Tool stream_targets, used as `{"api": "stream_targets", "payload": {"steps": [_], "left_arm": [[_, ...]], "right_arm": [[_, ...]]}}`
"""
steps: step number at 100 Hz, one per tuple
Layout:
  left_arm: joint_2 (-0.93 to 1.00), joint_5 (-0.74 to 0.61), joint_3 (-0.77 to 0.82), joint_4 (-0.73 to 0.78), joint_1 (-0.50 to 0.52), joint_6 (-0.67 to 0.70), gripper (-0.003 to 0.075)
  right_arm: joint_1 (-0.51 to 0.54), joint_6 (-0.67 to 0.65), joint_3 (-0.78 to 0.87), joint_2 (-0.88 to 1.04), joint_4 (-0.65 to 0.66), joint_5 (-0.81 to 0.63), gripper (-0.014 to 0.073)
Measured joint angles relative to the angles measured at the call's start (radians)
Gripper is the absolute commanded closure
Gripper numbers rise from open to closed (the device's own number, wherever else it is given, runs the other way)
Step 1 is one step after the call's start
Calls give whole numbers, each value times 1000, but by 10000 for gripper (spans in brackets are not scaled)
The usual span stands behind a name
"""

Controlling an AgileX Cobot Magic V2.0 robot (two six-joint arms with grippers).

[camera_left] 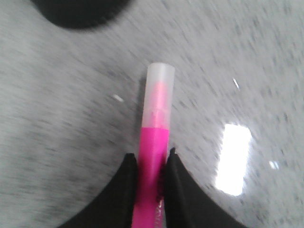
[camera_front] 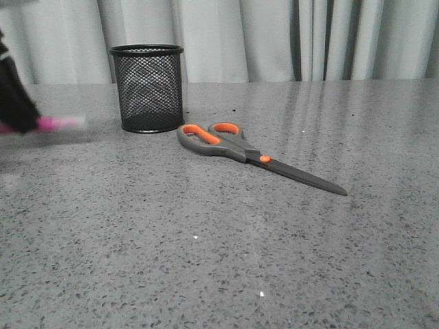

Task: Put pen and scissors into bin
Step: 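Lift the highlighter and drop it cap-up into the black mesh cup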

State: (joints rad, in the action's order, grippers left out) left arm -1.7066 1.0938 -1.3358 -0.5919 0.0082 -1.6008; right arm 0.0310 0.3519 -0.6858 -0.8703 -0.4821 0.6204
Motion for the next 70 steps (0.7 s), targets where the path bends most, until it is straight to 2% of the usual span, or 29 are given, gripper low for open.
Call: {"api": "stream_targets", "payload": {"steps": [10,27,37,57,70], "left_arm": [[40,13,-62,-142,10,24,739],[105,-34,-90,-536,10,32,740],[102,-82,-91,-709,-24,17,740],[15,-282,-91,-804,-165,6,739],[-70,-337,-91,-840,-218,-8,739]], "right_arm": [[0,0,0,0,0,0,161],[0,0,0,0,0,0,161],[0,0,0,0,0,0,161],[0,0,0,0,0,2,161],[0,0,0,0,0,2,161]]}}
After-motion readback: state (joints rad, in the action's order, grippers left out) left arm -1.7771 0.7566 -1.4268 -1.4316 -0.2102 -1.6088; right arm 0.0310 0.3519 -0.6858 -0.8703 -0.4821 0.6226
